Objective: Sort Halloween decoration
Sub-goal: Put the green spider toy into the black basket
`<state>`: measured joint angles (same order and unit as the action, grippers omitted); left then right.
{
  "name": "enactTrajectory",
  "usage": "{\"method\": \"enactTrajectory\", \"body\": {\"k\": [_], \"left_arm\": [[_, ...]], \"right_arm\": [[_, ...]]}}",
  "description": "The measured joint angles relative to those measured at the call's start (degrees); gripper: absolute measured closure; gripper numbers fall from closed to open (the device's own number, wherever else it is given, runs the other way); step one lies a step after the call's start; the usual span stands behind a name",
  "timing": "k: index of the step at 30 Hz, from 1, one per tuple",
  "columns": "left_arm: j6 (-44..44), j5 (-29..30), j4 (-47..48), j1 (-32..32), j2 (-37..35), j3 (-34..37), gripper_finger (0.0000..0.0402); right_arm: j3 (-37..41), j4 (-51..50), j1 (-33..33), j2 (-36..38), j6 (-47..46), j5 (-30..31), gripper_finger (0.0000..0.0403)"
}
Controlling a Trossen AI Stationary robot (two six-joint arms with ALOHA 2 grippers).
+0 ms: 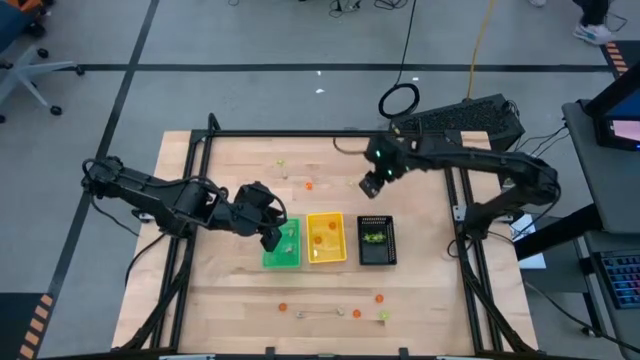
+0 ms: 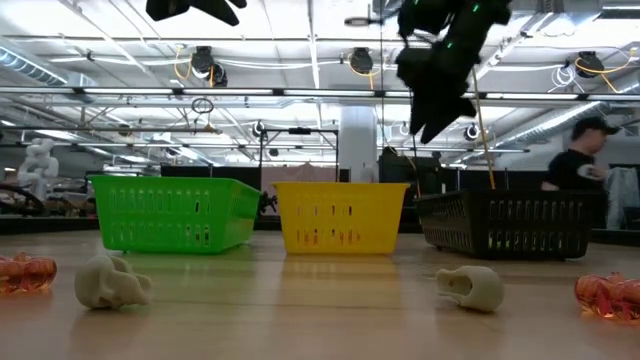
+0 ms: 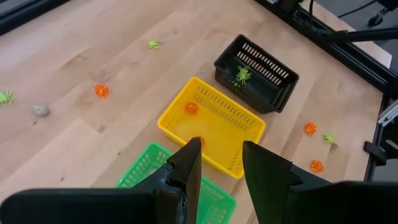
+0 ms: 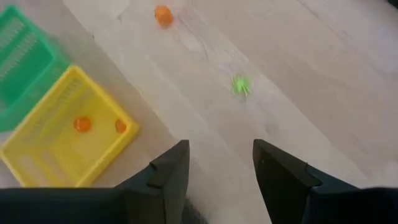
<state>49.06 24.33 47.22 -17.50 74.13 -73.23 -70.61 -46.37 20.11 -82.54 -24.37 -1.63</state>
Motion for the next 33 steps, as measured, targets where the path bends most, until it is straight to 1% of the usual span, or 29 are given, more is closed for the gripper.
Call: {"method": "enactTrajectory", "body": {"k": [5, 9, 13, 16, 22, 25, 29, 33], "left_arm": [[0.0, 0.6, 0.0, 0.0, 0.0, 0.0, 0.0285], [0.1, 1.6, 0.1, 0.0, 0.0, 0.0, 0.0285], [0.2, 3.5, 0.1, 0.0, 0.0, 0.0, 0.0285], [0.2, 4.6, 0.1, 0.0, 0.0, 0.0, 0.0285], [0.2, 4.9, 0.1, 0.2, 0.0, 0.0, 0.0285], [0.2, 4.9, 0.1, 0.2, 0.0, 0.0, 0.0285], [0.2, 5.1, 0.1, 0.3, 0.0, 0.0, 0.0285], [0.2, 5.1, 0.1, 1.1, 0.0, 0.0, 0.0285]], "right_arm": [[0.0, 4.2, 6.9, -5.8, 4.0, -7.3, 0.0238], [0.0, 5.0, 9.5, -11.0, 5.0, -7.8, 0.0238], [0.0, 6.1, 10.7, -16.3, 9.6, -10.2, 0.0238], [0.0, 7.5, 11.0, -19.1, 11.8, -10.5, 0.0238], [0.0, 8.7, 11.1, -21.6, 17.1, -10.3, 0.0232], [0.0, 9.9, 10.9, -22.0, 19.0, -9.0, 0.0213], [0.0, 12.1, 10.9, -22.4, 20.8, -9.0, 0.0184], [0.0, 14.2, 10.4, -22.4, 25.1, -9.0, 0.0172]]}}
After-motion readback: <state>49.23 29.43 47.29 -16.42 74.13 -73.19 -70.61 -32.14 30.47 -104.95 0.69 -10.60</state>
